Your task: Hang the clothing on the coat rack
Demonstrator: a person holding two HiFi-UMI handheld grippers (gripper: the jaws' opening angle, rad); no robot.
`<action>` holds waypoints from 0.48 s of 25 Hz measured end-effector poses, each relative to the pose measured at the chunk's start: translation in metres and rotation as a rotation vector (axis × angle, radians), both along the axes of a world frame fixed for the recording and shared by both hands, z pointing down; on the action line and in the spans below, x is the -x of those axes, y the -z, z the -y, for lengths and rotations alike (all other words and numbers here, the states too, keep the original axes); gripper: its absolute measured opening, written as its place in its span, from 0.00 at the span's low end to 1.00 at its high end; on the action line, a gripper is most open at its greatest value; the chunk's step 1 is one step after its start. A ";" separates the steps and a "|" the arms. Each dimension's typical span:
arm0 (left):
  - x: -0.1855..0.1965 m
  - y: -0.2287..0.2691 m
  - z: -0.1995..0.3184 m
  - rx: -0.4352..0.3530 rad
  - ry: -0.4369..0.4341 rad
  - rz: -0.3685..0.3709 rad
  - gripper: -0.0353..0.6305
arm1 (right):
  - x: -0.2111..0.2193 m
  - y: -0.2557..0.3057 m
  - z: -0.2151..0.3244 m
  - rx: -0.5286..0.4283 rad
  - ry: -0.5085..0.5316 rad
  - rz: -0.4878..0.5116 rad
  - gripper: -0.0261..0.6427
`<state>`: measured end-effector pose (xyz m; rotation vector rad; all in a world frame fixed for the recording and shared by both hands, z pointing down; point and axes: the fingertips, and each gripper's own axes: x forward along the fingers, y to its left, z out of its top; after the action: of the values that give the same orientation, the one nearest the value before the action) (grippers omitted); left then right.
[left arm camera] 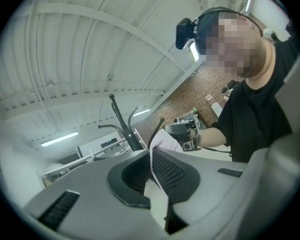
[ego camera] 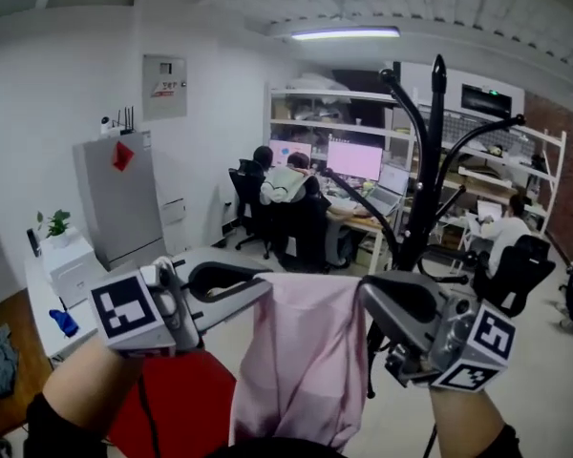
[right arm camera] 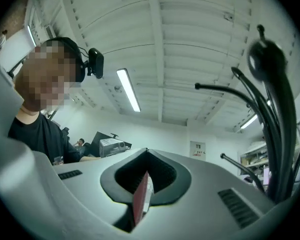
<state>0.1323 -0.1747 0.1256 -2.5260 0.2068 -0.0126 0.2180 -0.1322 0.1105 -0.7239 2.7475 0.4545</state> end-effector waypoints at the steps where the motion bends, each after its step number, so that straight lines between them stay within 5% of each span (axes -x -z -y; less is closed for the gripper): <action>1: -0.006 0.018 0.001 -0.014 -0.003 -0.023 0.05 | -0.004 0.017 -0.002 -0.021 -0.013 0.005 0.04; 12: -0.021 0.143 0.020 -0.057 -0.118 -0.164 0.05 | 0.005 0.147 -0.015 -0.162 -0.231 0.024 0.04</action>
<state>0.1531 -0.1949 -0.0178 -2.4792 0.1206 0.2452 0.2129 -0.1167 -0.0361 -1.0011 2.5776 0.7032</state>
